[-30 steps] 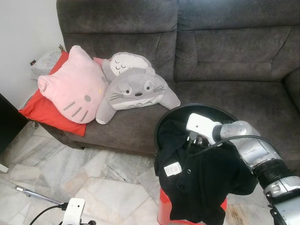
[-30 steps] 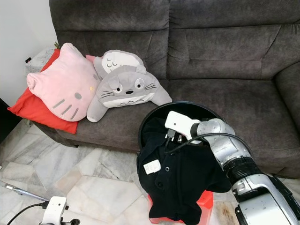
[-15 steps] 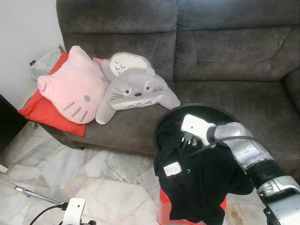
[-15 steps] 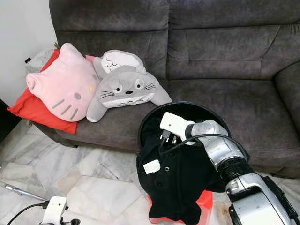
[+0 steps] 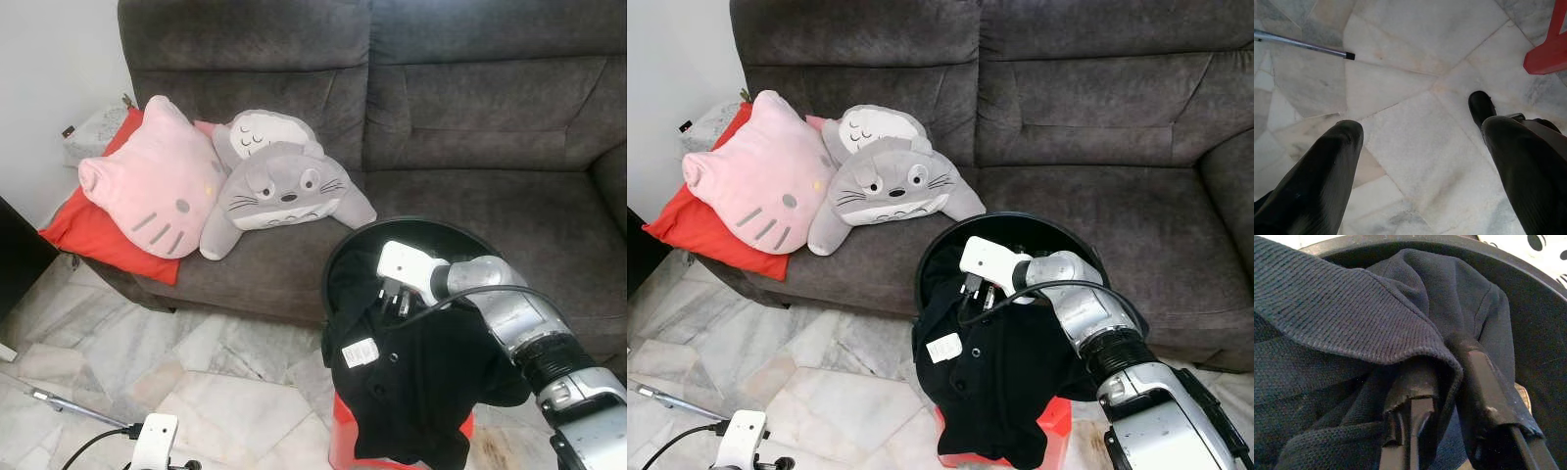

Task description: Hang hanger

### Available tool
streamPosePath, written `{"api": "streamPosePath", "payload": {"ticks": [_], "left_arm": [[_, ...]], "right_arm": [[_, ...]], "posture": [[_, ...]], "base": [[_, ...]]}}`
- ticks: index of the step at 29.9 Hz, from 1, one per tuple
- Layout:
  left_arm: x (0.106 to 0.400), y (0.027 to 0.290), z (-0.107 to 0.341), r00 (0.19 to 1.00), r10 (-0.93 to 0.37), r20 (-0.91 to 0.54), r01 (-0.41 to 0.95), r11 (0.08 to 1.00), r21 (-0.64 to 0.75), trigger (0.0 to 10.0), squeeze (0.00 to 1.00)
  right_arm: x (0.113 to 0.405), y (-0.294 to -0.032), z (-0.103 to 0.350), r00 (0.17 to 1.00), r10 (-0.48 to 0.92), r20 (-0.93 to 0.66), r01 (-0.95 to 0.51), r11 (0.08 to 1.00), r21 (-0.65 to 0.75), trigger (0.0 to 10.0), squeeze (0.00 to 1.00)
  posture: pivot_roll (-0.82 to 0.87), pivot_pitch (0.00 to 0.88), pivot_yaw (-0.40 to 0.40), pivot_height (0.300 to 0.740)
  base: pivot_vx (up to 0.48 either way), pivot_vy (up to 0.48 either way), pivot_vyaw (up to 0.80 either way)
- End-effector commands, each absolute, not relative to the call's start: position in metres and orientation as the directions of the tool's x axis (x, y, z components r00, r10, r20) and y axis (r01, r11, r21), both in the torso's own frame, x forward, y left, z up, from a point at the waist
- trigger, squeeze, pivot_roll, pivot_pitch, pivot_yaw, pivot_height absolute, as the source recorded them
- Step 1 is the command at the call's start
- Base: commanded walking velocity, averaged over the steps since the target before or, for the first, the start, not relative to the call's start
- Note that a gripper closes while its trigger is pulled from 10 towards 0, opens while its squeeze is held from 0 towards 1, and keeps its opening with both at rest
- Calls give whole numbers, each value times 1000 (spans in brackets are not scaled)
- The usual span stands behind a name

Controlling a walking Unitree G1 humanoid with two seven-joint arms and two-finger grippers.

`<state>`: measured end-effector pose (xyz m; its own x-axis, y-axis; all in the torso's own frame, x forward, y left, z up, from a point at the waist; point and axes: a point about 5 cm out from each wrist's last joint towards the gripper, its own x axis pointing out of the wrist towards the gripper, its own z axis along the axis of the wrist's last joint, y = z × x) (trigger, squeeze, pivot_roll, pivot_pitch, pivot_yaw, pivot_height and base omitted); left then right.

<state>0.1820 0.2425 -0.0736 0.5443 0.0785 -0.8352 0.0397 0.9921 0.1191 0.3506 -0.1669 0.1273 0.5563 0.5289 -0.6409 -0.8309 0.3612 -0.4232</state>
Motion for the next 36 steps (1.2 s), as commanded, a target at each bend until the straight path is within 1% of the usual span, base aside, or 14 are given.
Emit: {"api": "streamPosePath", "payload": {"ticks": [1, 26, 28, 30, 31, 33, 34, 36], "left_arm": [[178, 245, -75, 536, 85, -840, 35, 992, 123, 10000, 0], [178, 245, -75, 535, 88, -840, 35, 991, 126, 10000, 0], [178, 245, -75, 535, 87, -840, 37, 991, 126, 10000, 0], [178, 245, -75, 535, 87, -840, 37, 991, 126, 10000, 0], [178, 245, -75, 535, 87, -840, 37, 991, 126, 10000, 0], [178, 245, -75, 535, 87, -840, 36, 991, 126, 10000, 0], [178, 245, -75, 536, 88, -840, 35, 991, 126, 10000, 0], [178, 245, -75, 536, 88, -840, 34, 991, 126, 10000, 0]], "right_arm": [[350, -160, 130, 540, 551, -636, -841, 333, -426, 0, 0], [348, -156, 128, 521, 564, -641, -854, 326, -406, 0, 0], [348, -156, 128, 526, 563, -638, -851, 335, -405, 0, 0], [350, -157, 130, 557, 548, -624, -830, 366, -420, 0, 0], [350, -157, 130, 557, 548, -624, -830, 366, -420, 0, 0], [354, -158, 134, 596, 539, -595, -803, 406, -436, 0, 0], [357, -158, 138, 632, 535, -560, -775, 454, -440, 0, 0], [359, -158, 141, 654, 531, -539, -756, 485, -440, 0, 0]], "posture": [[-268, 55, 149, 740], [-265, 58, 152, 740], [-265, 58, 152, 740], [-265, 58, 152, 740], [-265, 58, 152, 740], [-265, 58, 152, 740], [-264, 54, 151, 740], [-264, 54, 151, 740]], "base": [[0, 0, 0], [0, 0, 0], [0, 0, 0], [0, 0, 0], [0, 0, 0], [0, 0, 0], [0, 0, 0], [0, 0, 0]]}}
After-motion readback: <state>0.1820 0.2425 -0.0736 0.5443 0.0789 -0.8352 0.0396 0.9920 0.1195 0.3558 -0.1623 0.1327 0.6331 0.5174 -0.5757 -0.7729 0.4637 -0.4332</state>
